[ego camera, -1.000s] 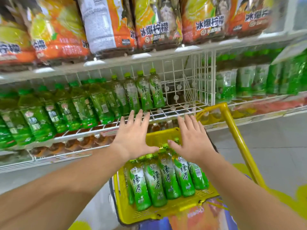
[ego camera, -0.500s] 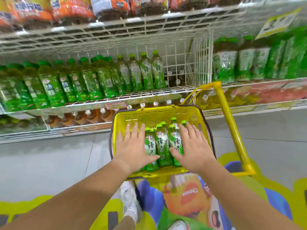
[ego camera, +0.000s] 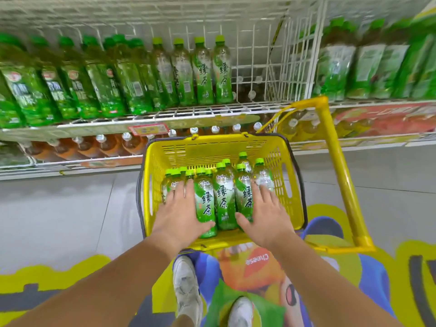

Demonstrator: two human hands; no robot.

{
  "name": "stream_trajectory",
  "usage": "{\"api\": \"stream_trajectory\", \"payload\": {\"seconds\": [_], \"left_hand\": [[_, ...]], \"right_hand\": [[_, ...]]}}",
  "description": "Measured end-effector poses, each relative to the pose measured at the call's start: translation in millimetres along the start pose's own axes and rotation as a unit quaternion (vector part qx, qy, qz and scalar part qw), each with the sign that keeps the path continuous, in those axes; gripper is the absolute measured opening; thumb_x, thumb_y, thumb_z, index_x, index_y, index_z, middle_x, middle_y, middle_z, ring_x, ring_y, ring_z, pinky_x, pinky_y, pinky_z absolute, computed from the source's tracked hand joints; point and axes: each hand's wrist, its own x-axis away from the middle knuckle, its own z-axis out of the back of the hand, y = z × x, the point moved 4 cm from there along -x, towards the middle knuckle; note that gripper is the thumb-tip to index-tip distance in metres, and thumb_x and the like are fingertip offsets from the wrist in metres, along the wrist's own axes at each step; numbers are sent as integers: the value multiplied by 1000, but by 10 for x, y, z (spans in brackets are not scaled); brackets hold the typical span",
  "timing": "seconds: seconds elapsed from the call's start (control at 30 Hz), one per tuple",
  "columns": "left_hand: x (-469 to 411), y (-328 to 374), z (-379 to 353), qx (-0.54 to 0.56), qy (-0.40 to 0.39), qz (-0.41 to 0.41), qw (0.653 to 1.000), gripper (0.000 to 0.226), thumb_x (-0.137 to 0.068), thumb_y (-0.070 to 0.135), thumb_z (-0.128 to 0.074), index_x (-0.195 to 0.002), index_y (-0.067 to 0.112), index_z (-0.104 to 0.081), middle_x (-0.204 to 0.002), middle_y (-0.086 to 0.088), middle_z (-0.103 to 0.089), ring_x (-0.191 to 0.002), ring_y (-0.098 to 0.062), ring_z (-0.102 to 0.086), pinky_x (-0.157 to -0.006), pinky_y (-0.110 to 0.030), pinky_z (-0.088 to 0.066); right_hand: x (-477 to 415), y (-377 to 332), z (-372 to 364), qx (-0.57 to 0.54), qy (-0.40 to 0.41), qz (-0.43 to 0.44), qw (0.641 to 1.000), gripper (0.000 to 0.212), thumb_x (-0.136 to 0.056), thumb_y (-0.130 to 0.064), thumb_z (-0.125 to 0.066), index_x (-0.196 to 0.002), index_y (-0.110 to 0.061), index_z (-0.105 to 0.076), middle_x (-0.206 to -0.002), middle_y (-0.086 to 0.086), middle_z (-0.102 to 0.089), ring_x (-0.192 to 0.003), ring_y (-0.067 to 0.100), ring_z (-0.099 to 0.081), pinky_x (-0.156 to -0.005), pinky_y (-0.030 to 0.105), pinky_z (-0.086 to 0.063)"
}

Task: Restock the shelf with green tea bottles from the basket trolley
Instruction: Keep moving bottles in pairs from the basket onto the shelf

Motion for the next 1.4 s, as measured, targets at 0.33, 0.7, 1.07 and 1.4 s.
{"api": "stream_trajectory", "payload": {"seconds": [0.33, 0.7, 1.07, 1.4], "left_hand": [[-198, 142, -398, 58, -42, 60, 996, 122, -71, 71, -70, -157, 14, -4, -154, -9, -28, -140, -28, -34, -110, -42, -39], [-436, 124, -749, 179, -74, 266, 944, 56, -86, 47, -72, -121, 8, -50, -77, 4, -50, -69, -17, -57, -55, -27, -41], [-516, 156, -861, 164, -62, 266, 948, 56, -81, 40, -77, -111, 11, -40, -84, -1, -58, -78, -24, -63, -59, -31, -45], [-550, 129, -896, 237, -81, 257, 933, 59, -79, 30, -81, -109, 16, -33, -87, -4, -57, -78, -25, -65, -50, -30, -43]], "right_hand": [[-202, 196, -351, -84, -63, -37, 994, 86, -95, -50, -49, -157, -14, -2, -162, 8, -16, -147, 27, -20, -115, 41, -28], [-647, 469, -592, -200, -144, -156, 957, 47, -90, -30, -69, -118, -8, -39, -114, 13, -60, -104, 31, -61, -88, 40, -52], [-831, 531, -696, -235, -128, -188, 945, 51, -81, -43, -77, -100, -15, -39, -90, 7, -61, -72, 18, -62, -53, 29, -49], [-865, 532, -634, -293, -152, -228, 916, 54, -80, -30, -78, -117, -3, -50, -77, 9, -63, -71, 21, -62, -64, 35, -53]]}}
